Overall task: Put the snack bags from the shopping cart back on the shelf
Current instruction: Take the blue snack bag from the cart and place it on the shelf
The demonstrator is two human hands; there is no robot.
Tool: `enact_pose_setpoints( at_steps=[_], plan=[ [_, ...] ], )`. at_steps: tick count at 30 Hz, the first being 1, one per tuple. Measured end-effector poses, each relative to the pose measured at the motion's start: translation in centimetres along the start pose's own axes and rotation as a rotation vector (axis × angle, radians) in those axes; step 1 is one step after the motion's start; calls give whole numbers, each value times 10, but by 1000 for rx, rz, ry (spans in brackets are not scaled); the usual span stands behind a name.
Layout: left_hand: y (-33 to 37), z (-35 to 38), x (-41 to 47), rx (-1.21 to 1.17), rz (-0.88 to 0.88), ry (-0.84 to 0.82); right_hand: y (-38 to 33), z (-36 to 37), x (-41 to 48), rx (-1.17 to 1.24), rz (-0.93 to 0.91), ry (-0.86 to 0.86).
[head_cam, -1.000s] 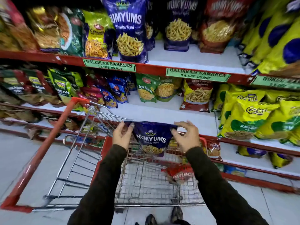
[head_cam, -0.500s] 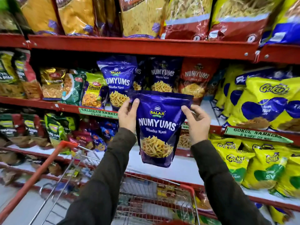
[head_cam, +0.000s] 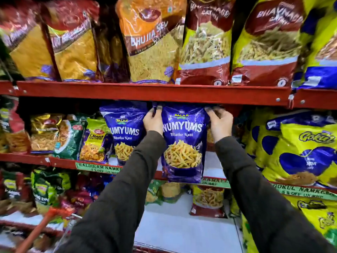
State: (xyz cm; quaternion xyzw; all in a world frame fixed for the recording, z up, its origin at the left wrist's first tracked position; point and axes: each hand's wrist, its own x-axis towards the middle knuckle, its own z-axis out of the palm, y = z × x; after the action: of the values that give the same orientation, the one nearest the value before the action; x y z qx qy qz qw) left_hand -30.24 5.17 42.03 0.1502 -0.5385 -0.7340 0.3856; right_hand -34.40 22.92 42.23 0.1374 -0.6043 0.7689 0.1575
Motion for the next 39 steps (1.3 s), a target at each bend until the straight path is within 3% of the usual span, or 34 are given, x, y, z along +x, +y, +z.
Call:
enact_pose_setpoints(
  at_steps=[5, 13, 16, 21, 29, 33, 39],
  plan=[
    [-7, 14, 20, -94, -6, 34, 16, 12, 29, 15, 36, 80],
    [-42, 10, 32, -63, -72, -2, 54, 14, 34, 36, 223, -12],
    [-60, -4, 26, 69, -98, -95, 76, 6, 22, -91, 250, -140],
    [-101, -28, 11, 277, -391, -203, 117, -3, -12, -244, 570, -350],
    [-110, -55, 1, 465, -313, -197, 129, -7, -43, -262, 447, -224],
    [-108, -68, -14, 438, -260, -194, 125, -12, -62, -308, 327, -220],
    [-107, -83, -29, 422, -251, -157, 121, -14, -83, -281, 326, -237]
  ],
)
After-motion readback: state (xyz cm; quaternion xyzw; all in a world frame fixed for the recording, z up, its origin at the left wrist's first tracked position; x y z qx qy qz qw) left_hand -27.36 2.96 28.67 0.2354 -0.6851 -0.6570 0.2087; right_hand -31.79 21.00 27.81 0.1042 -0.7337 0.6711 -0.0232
